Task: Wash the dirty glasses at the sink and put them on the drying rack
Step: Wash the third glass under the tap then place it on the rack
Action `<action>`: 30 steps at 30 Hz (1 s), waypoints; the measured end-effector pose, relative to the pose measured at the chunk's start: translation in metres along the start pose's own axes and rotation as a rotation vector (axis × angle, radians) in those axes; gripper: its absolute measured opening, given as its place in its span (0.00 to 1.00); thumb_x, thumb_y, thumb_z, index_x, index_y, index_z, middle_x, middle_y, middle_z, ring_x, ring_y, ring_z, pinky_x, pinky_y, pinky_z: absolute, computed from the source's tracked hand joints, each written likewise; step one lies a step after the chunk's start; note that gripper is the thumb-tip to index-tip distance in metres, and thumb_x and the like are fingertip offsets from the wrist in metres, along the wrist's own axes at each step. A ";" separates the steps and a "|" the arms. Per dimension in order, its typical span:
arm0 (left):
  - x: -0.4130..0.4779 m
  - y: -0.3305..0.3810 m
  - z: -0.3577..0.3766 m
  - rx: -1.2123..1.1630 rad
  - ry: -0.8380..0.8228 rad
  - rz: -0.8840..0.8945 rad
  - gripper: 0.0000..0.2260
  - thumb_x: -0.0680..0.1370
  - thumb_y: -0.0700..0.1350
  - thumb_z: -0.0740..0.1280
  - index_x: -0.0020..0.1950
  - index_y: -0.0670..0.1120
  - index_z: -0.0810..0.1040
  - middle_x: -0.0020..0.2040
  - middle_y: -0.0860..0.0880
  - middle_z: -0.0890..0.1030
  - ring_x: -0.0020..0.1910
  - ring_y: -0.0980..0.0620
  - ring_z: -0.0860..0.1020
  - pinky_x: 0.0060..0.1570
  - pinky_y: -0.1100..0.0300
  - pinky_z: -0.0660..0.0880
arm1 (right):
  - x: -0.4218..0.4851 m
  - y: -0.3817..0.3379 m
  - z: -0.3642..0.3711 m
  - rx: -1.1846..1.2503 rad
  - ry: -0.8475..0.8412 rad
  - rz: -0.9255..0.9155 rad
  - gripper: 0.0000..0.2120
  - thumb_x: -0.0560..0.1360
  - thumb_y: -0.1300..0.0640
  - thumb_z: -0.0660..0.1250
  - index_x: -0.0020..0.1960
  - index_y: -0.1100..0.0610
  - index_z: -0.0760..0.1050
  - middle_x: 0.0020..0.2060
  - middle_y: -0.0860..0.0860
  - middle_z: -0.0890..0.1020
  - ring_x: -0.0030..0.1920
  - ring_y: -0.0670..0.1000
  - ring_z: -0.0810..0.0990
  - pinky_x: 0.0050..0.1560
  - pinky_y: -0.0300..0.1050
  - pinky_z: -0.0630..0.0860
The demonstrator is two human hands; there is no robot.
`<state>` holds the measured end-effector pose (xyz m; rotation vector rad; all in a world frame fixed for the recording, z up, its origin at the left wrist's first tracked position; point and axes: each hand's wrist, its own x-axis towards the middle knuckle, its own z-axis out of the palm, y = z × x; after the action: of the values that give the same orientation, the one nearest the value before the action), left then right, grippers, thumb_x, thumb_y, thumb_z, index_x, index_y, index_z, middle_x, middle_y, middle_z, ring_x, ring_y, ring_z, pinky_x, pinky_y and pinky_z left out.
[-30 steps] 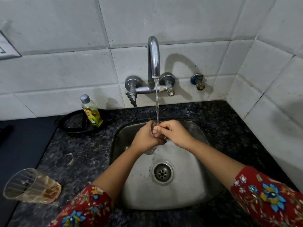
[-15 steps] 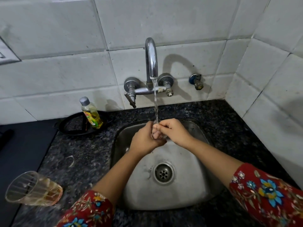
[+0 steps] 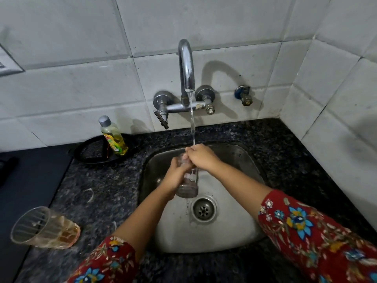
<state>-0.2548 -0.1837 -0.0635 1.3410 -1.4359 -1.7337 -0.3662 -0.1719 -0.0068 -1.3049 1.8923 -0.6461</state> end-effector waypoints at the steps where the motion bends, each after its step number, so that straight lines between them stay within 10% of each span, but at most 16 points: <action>1: 0.001 -0.003 -0.001 -0.205 -0.031 -0.118 0.27 0.69 0.58 0.70 0.62 0.43 0.73 0.49 0.41 0.82 0.43 0.46 0.82 0.45 0.47 0.81 | -0.002 0.002 -0.001 0.019 -0.025 -0.018 0.15 0.79 0.53 0.57 0.49 0.57 0.81 0.49 0.55 0.83 0.51 0.55 0.80 0.57 0.51 0.75; 5: 0.000 0.003 0.006 -0.940 -0.031 -0.470 0.20 0.77 0.58 0.63 0.47 0.40 0.80 0.35 0.41 0.83 0.37 0.47 0.80 0.40 0.55 0.78 | -0.011 0.010 -0.006 0.189 -0.140 0.020 0.12 0.77 0.62 0.58 0.46 0.63 0.79 0.40 0.55 0.77 0.42 0.52 0.75 0.48 0.46 0.71; 12: 0.017 0.027 0.028 -1.287 0.114 -0.518 0.23 0.78 0.58 0.61 0.50 0.37 0.78 0.45 0.39 0.81 0.47 0.44 0.80 0.56 0.55 0.77 | -0.023 0.001 -0.023 0.279 -0.042 0.018 0.14 0.79 0.64 0.55 0.57 0.63 0.77 0.50 0.58 0.81 0.51 0.55 0.79 0.56 0.46 0.73; 22: 0.016 0.017 0.026 -1.052 -0.008 -0.321 0.25 0.77 0.61 0.59 0.53 0.38 0.78 0.46 0.40 0.82 0.45 0.45 0.81 0.54 0.53 0.76 | -0.048 0.009 -0.023 -0.033 0.166 -0.161 0.17 0.74 0.64 0.60 0.60 0.53 0.76 0.58 0.51 0.80 0.56 0.51 0.78 0.57 0.45 0.74; 26: 0.019 0.012 0.030 -0.823 0.161 -0.254 0.39 0.63 0.58 0.77 0.66 0.40 0.68 0.58 0.39 0.79 0.51 0.43 0.81 0.50 0.50 0.79 | -0.052 0.015 -0.022 -0.185 0.018 -0.083 0.22 0.72 0.55 0.66 0.66 0.54 0.70 0.60 0.54 0.78 0.57 0.54 0.78 0.54 0.45 0.74; 30: 0.025 0.021 0.047 -0.578 0.381 -0.173 0.27 0.68 0.45 0.77 0.54 0.46 0.60 0.46 0.44 0.75 0.41 0.48 0.78 0.49 0.52 0.78 | -0.045 0.024 0.001 -0.638 0.165 -0.071 0.29 0.69 0.56 0.71 0.66 0.60 0.63 0.59 0.58 0.75 0.57 0.59 0.78 0.50 0.48 0.75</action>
<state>-0.3107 -0.1917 -0.0556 1.3858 -0.5636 -1.6959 -0.3695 -0.1215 -0.0129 -1.7557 2.3009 -0.1789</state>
